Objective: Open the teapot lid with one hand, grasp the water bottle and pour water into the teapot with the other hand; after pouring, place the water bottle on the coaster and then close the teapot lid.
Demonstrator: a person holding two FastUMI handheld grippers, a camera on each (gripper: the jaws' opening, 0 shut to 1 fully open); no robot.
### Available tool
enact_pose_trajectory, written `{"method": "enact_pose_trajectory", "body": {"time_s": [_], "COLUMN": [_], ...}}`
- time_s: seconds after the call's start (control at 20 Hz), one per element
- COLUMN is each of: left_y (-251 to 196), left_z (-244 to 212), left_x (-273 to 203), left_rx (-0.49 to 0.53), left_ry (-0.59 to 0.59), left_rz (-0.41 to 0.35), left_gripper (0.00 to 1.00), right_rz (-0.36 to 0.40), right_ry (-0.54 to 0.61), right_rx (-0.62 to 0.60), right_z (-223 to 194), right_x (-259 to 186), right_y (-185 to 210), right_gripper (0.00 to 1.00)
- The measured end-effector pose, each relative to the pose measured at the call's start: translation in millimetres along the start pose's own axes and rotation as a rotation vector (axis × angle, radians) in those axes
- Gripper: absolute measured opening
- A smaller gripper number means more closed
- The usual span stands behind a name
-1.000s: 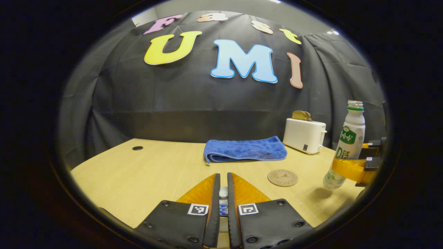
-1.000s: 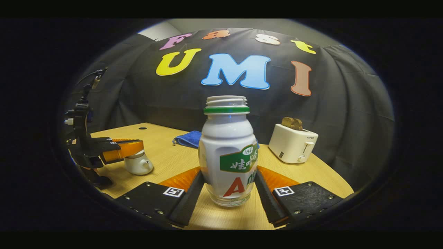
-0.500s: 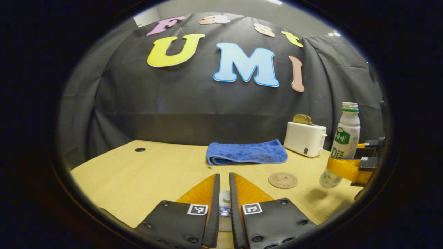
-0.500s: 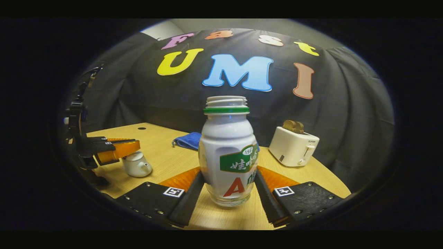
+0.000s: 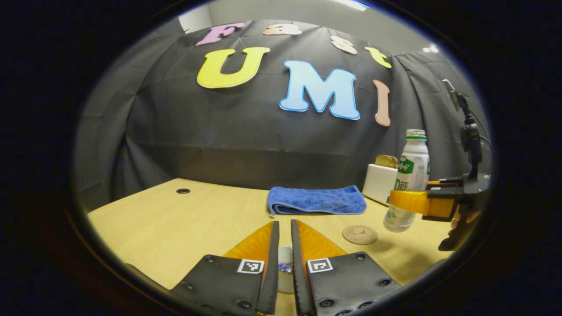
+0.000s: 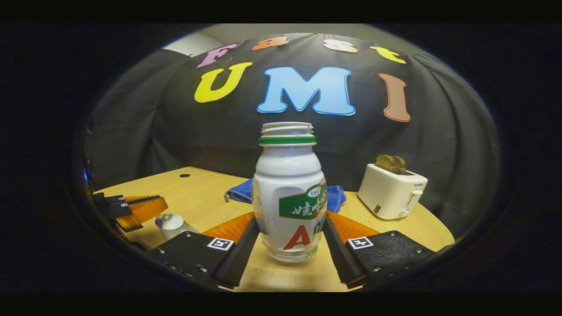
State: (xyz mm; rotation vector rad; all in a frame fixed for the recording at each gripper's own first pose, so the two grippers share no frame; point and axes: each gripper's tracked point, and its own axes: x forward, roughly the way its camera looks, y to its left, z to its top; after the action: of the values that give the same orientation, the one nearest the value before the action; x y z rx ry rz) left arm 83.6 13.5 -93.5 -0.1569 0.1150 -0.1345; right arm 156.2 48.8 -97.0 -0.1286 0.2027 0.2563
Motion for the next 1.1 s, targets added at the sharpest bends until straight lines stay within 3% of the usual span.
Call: {"method": "enact_pose_trajectory", "body": {"time_s": [0.05,0.1,0.15,0.2,0.45,0.5,0.55,1.1], "left_y": [0,1,1,1,3,2,2,7], "left_z": [-1,-1,0,2,0,0,0,-7], "left_x": [-1,-1,-2,-3,-4,-3,-3,-1], "left_rx": [-0.003,-0.005,-0.009,-0.011,-0.016,-0.016,-0.015,-0.01], "left_ry": [0.002,0.001,-0.002,-0.006,-0.008,-0.005,-0.001,0.02], "left_rz": [0.0,0.001,0.001,0.0,0.006,0.005,0.005,0.023], "left_gripper": [0.22,0.29,0.22,0.27,0.22,0.15,0.29,0.29], "right_rz": [0.002,0.003,0.001,-0.003,-0.02,-0.02,-0.019,-0.001], "right_ry": [0.004,0.009,0.014,0.02,0.046,0.047,0.05,0.051], "right_rx": [0.004,0.006,0.006,0.003,-0.035,-0.032,-0.027,0.084], "right_z": [-1,-2,-4,-7,-22,-24,-26,-42], "right_x": [5,13,19,26,53,56,60,76], "right_y": [1,1,1,1,1,2,2,0], "right_gripper": [0.79,0.79,0.79,0.8,0.79,0.79,0.79,0.8]}}
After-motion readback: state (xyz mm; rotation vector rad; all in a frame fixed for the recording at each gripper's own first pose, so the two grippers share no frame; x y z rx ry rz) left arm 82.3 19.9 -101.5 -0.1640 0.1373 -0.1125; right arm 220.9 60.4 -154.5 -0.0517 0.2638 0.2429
